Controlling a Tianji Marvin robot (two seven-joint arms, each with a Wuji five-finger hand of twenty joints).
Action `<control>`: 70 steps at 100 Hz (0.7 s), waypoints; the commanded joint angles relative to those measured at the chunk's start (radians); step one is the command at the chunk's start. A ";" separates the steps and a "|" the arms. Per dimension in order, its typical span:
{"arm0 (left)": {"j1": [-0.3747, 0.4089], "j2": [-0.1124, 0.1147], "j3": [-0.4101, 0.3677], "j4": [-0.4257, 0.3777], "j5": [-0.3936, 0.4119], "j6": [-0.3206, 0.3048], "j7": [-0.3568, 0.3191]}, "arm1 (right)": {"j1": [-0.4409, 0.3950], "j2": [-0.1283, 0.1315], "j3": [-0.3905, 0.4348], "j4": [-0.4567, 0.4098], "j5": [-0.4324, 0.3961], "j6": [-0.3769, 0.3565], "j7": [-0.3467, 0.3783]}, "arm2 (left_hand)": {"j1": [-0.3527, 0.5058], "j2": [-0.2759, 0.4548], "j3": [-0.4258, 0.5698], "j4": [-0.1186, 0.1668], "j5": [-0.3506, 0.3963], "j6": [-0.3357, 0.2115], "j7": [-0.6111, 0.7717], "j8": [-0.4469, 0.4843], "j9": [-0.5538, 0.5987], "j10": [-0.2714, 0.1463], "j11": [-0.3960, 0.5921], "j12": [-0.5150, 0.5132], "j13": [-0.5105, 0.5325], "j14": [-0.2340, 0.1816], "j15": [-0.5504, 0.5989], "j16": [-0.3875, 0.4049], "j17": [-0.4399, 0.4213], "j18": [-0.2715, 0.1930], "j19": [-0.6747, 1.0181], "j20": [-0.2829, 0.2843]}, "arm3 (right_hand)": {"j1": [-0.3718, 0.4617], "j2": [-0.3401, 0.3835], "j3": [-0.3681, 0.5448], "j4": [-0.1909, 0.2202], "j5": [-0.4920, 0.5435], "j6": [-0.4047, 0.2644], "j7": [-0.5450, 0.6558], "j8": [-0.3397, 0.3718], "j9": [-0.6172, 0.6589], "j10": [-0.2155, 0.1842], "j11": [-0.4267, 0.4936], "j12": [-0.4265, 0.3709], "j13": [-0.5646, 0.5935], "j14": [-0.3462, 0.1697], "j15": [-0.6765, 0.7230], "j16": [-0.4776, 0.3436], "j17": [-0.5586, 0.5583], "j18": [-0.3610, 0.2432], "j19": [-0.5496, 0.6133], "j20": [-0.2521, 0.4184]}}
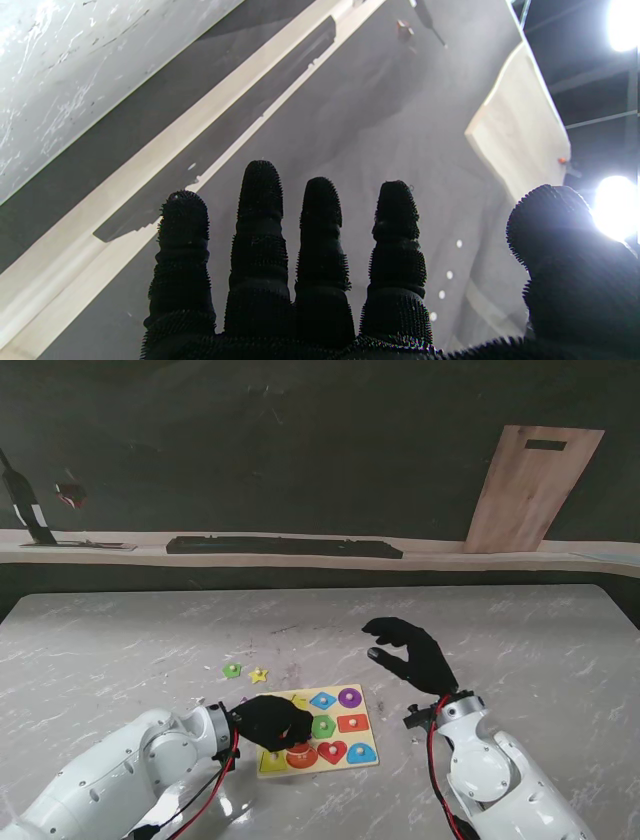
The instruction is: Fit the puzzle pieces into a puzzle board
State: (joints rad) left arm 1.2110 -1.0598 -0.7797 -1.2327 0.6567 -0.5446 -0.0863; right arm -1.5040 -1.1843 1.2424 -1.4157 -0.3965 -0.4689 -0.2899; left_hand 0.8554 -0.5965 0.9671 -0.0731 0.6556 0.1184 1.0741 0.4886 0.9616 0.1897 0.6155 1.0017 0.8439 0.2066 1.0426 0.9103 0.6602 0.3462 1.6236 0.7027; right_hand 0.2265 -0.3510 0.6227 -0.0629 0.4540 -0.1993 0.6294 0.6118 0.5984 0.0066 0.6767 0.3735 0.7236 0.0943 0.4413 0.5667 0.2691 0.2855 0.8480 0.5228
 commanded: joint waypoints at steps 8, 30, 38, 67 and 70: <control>0.007 -0.005 0.006 -0.011 -0.009 0.021 -0.009 | -0.009 -0.003 0.001 -0.008 0.005 -0.005 -0.002 | -0.010 -0.029 0.040 0.046 0.015 0.005 0.032 -0.004 0.032 0.027 0.021 -0.004 0.045 -0.020 0.037 0.000 0.025 -0.072 0.066 -0.013 | 0.004 0.007 -0.019 0.022 0.006 -0.018 0.000 0.000 0.019 -0.007 -0.005 0.010 0.001 0.000 0.002 0.006 -0.005 0.008 0.012 0.019; 0.005 -0.004 0.017 -0.020 -0.012 0.040 -0.023 | -0.011 -0.003 0.004 -0.012 0.012 -0.007 0.001 | -0.009 -0.030 0.039 0.047 0.018 0.008 0.033 -0.013 0.036 0.029 0.023 -0.009 0.052 -0.019 0.042 -0.005 0.031 -0.074 0.073 -0.015 | 0.004 0.006 -0.019 0.021 0.005 -0.018 0.000 0.000 0.019 -0.007 -0.005 0.010 0.001 0.001 0.002 0.006 -0.005 0.007 0.012 0.019; 0.002 -0.005 0.021 -0.019 -0.016 0.044 -0.026 | -0.012 -0.004 0.007 -0.011 0.012 -0.010 -0.001 | -0.009 -0.028 0.037 0.047 0.017 0.007 0.033 -0.016 0.032 0.030 0.021 -0.012 0.050 -0.020 0.042 -0.007 0.031 -0.074 0.074 -0.016 | 0.004 0.007 -0.019 0.022 0.008 -0.016 0.001 0.000 0.019 -0.008 -0.005 0.010 0.001 0.000 0.002 0.006 -0.005 0.007 0.012 0.019; -0.011 -0.006 0.046 -0.009 -0.024 0.047 -0.029 | -0.014 -0.004 0.011 -0.012 0.013 -0.011 -0.002 | -0.011 -0.030 0.024 0.045 0.018 0.010 0.031 -0.025 0.034 0.030 0.023 -0.018 0.052 -0.021 0.044 -0.010 0.032 -0.077 0.077 -0.019 | 0.004 0.007 -0.019 0.021 0.006 -0.018 -0.001 0.000 0.020 -0.006 -0.005 0.010 0.002 0.001 0.002 0.006 -0.005 0.007 0.012 0.019; -0.013 -0.005 0.049 -0.006 -0.022 0.046 -0.029 | -0.014 -0.004 0.012 -0.011 0.013 -0.011 -0.002 | -0.012 -0.030 0.022 0.045 0.019 0.011 0.031 -0.026 0.035 0.028 0.023 -0.019 0.052 -0.021 0.044 -0.011 0.032 -0.078 0.077 -0.019 | 0.004 0.007 -0.019 0.021 0.006 -0.018 0.000 0.000 0.020 -0.008 -0.006 0.010 0.002 0.001 0.002 0.006 -0.005 0.008 0.012 0.020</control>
State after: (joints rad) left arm 1.2027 -1.0628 -0.7372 -1.2444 0.6362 -0.5015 -0.1093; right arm -1.5114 -1.1848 1.2547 -1.4216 -0.3832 -0.4758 -0.2896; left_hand 0.8553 -0.5972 0.9671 -0.0731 0.6580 0.1201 1.0753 0.4762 0.9720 0.1952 0.6278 0.9917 0.8707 0.2066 1.0447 0.9098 0.6731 0.3462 1.6358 0.7011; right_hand 0.2265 -0.3510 0.6227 -0.0629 0.4540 -0.1993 0.6294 0.6118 0.5984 0.0066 0.6767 0.3736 0.7236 0.0944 0.4413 0.5667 0.2691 0.2855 0.8480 0.5228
